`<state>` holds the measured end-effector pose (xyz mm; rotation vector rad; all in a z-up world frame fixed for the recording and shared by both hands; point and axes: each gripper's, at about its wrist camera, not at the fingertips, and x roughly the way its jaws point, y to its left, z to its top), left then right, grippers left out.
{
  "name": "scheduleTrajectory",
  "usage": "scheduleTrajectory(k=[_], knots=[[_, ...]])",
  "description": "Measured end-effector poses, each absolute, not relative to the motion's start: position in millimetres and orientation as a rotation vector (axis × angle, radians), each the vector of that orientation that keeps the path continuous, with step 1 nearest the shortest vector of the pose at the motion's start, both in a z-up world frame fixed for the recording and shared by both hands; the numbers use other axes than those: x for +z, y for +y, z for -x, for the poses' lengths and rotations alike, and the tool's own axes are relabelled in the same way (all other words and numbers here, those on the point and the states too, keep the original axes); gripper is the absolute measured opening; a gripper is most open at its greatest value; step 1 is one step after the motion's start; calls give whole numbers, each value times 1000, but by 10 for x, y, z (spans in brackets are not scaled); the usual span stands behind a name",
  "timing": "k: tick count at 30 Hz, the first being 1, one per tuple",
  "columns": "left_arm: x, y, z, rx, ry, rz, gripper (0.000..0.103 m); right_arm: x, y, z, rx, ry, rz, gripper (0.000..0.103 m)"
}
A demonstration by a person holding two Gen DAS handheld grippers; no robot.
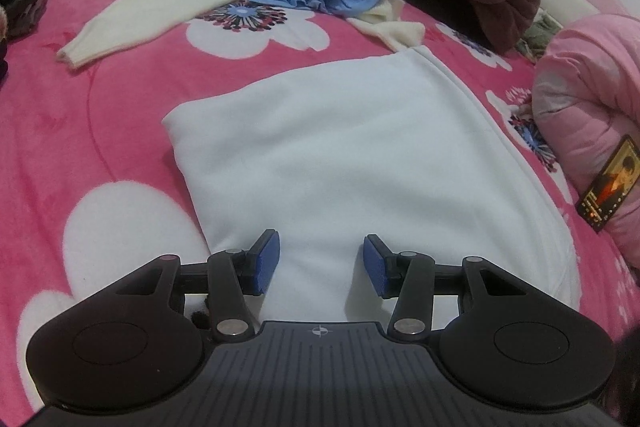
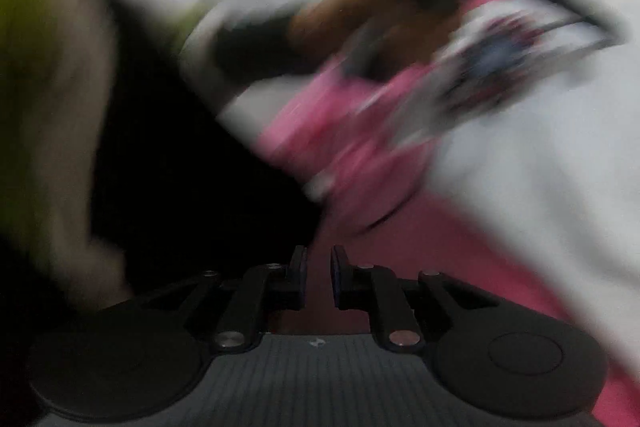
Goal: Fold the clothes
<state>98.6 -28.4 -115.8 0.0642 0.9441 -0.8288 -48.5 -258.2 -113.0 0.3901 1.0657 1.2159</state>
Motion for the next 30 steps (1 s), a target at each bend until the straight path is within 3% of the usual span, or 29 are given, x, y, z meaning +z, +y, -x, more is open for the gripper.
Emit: scheduleTrajectory(k=[3, 9, 12, 15, 18, 23, 26, 27, 30], knots=[[-1162, -284, -984, -829, 942, -65, 47, -1093, -2982, 115, 966, 934, -543, 17], [-1162, -279, -971, -821, 940, -62, 47, -1215, -2934, -179, 717, 900, -450, 25], [-1163, -282, -964, -820, 938, -65, 47, -1178, -2663, -119, 706, 888, -347, 42], [-1163, -288, -961, -819, 938, -65, 48, -1073, -2586, 91, 632, 851, -207, 46], [-1165, -300, -952, -822, 934, -71, 51, -973, -2554, 215, 537, 782, -120, 69], [-1151, -347, -924, -816, 934, -91, 57, -923, -2455, 42, 297, 778, -58, 77], [-1139, -361, -934, -808, 945, -85, 58, -873, -2451, 68, 272, 739, -91, 91], [-1138, -357, -938, -807, 948, -80, 58, -855, -2461, 94, 260, 720, -106, 101], [-1138, -351, -956, -803, 956, -65, 59, -796, -2512, 181, 220, 671, -133, 103]])
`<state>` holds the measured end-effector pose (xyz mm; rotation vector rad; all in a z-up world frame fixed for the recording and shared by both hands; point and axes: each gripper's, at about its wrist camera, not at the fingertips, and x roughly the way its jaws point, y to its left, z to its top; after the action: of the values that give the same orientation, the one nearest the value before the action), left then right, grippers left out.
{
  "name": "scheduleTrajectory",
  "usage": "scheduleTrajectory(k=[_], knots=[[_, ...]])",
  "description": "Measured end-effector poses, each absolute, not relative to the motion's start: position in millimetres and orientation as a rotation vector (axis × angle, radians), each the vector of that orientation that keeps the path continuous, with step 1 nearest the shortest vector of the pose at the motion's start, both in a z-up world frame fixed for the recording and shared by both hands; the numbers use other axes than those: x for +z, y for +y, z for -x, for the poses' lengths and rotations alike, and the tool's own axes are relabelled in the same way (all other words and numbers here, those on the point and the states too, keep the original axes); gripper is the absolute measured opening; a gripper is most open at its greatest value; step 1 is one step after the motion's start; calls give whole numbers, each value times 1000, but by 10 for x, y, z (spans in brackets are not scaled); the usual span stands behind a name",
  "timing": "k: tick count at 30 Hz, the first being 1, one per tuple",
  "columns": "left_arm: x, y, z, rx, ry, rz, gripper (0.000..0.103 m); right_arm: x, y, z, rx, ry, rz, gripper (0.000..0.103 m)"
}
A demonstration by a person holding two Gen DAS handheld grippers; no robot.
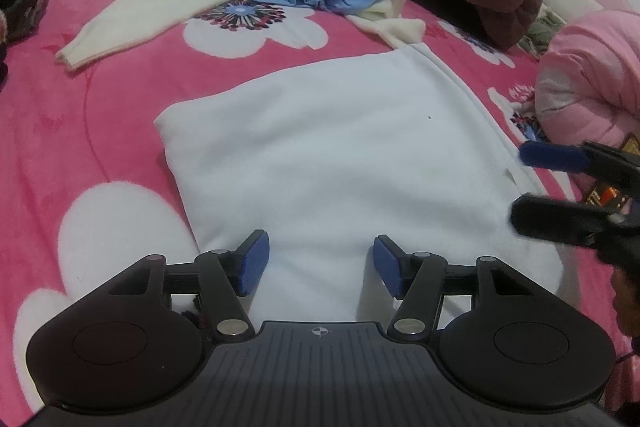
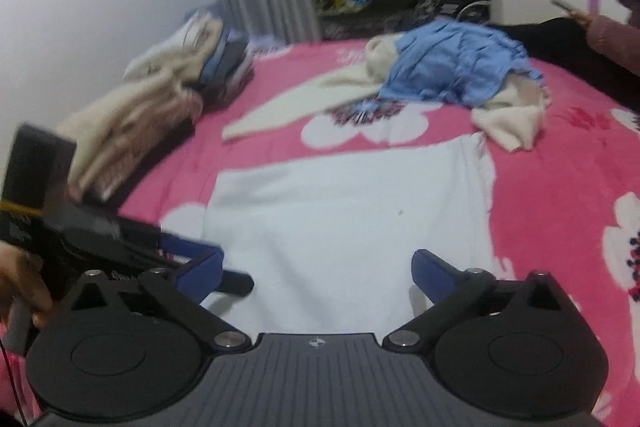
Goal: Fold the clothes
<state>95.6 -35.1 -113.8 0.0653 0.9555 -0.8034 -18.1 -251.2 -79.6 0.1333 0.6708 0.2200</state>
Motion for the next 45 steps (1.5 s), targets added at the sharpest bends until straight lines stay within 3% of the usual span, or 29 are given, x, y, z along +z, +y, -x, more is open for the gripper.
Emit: scheduleTrajectory(k=[8, 18, 20, 22, 26, 29, 30, 31, 33, 37, 41, 45], knots=[[-1130, -368, -968, -790, 967, -52, 62, -748, -2723, 297, 32, 685, -134, 103], [-1009, -420, -1077, -736, 928, -18, 62, -684, -3265, -182, 11, 519, -121, 101], [-1021, -464, -1112, -726, 920, -26, 62, -677, -3384, -453, 15, 529, -117, 88], [-1045, -509, -1134, -719, 920, -40, 62, -716, -3477, -744, 41, 573, -139, 68], [-1095, -552, -1133, -713, 925, -59, 62, -840, -3537, -1236, 97, 672, -156, 48], [-1110, -547, -1134, -712, 924, -58, 62, -956, -3450, -1432, 112, 715, -82, 25], [-1114, -547, -1136, -713, 923, -59, 62, -995, -3420, -1497, 117, 730, -57, 9], [-1116, -544, -1136, -713, 921, -60, 62, -1049, -3456, -1539, 105, 745, -51, 5], [-1123, -534, -1142, -713, 922, -53, 62, -1187, -3726, -1608, 74, 782, -212, 0], [-1127, -530, -1159, -713, 931, -41, 62, -1417, -4475, -1509, -75, 778, -591, 1], [-1126, -528, -1165, -718, 934, -41, 62, -1170, -4418, -1453, 49, 707, -556, 1], [-1141, -523, -1145, -717, 925, -37, 62, -1118, -3956, -1644, 272, 770, -436, 0]])
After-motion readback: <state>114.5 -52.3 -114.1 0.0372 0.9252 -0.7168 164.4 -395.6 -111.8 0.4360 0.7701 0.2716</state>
